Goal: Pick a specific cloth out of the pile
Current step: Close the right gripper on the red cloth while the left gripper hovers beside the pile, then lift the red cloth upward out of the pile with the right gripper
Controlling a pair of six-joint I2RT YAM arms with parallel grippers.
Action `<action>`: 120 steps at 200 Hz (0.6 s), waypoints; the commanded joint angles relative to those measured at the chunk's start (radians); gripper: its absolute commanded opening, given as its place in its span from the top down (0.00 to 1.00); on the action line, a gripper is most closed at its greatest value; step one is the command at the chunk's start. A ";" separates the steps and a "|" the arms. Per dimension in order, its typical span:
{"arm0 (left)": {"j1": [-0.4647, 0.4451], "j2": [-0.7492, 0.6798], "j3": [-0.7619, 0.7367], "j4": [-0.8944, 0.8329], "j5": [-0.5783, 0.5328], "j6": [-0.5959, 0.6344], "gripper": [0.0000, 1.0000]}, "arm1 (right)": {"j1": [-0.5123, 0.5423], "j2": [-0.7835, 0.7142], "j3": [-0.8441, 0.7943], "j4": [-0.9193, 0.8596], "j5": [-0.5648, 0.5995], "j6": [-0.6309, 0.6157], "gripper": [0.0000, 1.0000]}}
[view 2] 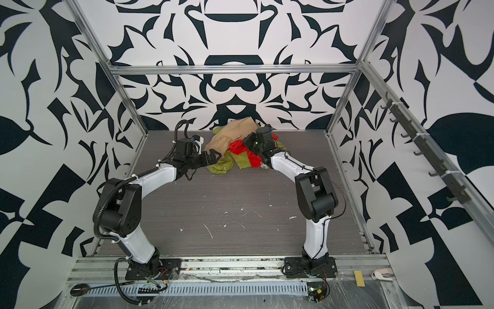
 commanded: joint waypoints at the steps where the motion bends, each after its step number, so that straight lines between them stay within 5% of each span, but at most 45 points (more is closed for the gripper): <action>1: 0.005 -0.044 0.013 -0.015 -0.007 0.009 0.00 | 0.005 -0.041 0.047 0.021 -0.023 -0.041 1.00; 120: 0.010 -0.063 0.026 -0.020 -0.002 0.010 0.01 | 0.007 -0.059 0.143 -0.039 -0.046 -0.174 1.00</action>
